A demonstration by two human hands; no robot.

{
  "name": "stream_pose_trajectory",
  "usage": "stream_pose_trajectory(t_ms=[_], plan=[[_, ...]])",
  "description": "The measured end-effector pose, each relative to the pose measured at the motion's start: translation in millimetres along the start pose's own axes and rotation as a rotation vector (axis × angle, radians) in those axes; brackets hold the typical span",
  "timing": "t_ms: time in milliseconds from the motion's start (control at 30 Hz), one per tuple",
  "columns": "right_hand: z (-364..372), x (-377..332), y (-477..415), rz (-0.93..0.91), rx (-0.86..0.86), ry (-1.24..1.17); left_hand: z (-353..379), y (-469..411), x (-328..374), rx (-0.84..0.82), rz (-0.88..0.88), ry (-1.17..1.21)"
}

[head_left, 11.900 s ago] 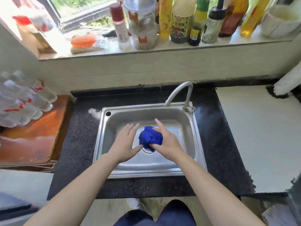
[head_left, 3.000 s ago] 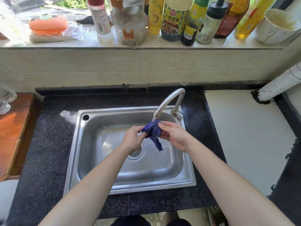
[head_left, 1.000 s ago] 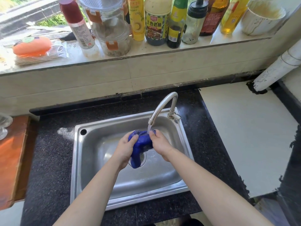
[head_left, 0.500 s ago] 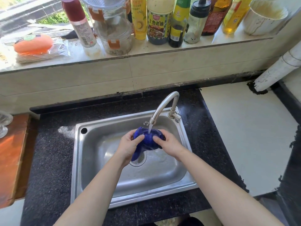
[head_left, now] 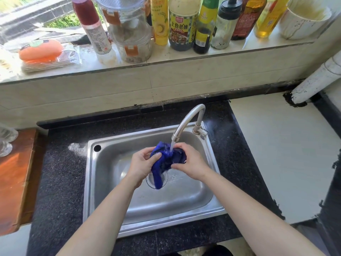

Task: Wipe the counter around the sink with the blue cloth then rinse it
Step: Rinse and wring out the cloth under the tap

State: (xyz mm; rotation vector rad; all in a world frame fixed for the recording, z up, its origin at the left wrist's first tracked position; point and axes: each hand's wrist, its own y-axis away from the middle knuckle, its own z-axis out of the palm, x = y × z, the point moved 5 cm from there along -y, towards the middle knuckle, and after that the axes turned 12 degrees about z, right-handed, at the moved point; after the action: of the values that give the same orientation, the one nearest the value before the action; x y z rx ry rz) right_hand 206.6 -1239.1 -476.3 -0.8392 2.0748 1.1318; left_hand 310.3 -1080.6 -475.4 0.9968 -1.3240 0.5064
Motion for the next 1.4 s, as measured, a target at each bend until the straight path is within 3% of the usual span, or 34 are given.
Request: stream_pose_trajectory(t_ms=[67, 200, 300, 467, 633, 700, 800, 867, 1067, 1167, 1267, 1400], plan=[[6, 1, 2, -0.016, -0.062, 0.082, 1, -2, 3, -0.012, 0.021, -0.010], [-1, -4, -5, -0.034, 0.033, 0.157, 7, -5, 7, -0.034, 0.058, 0.015], [-4, -6, -8, 0.047, 0.020, -0.086, 6, -7, 7, -0.114, 0.075, 0.000], [3, -11, -9, 0.205, -0.150, -0.538, 17, -2, 0, -0.252, 0.003, 0.010], [5, -2, -7, 0.324, -0.329, -0.839, 14, -4, -10, -0.195, -0.063, -0.053], [0, 2, -7, 0.326, -0.329, -0.756, 12, -8, -9, -0.124, -0.070, -0.062], [-12, 12, -15, 0.253, -0.186, -0.282, 5, -14, -10, -0.002, -0.098, -0.105], [-13, 15, -17, 0.242, -0.142, -0.094, 1, -17, -10, 0.043, -0.094, -0.176], [-5, 18, -9, 0.300, -0.159, -0.389, 5, -21, -16, 0.094, -0.113, -0.196], [-6, 19, -8, 0.337, -0.156, -0.552, 14, -24, -21, 0.112, -0.206, -0.083], [-9, 16, -4, 0.323, -0.196, -0.563, 32, -30, -23, 0.069, -0.298, 0.100], [-16, 18, 0, 0.307, -0.225, -0.559, 54, -33, -15, -0.017, -0.282, 0.028]])
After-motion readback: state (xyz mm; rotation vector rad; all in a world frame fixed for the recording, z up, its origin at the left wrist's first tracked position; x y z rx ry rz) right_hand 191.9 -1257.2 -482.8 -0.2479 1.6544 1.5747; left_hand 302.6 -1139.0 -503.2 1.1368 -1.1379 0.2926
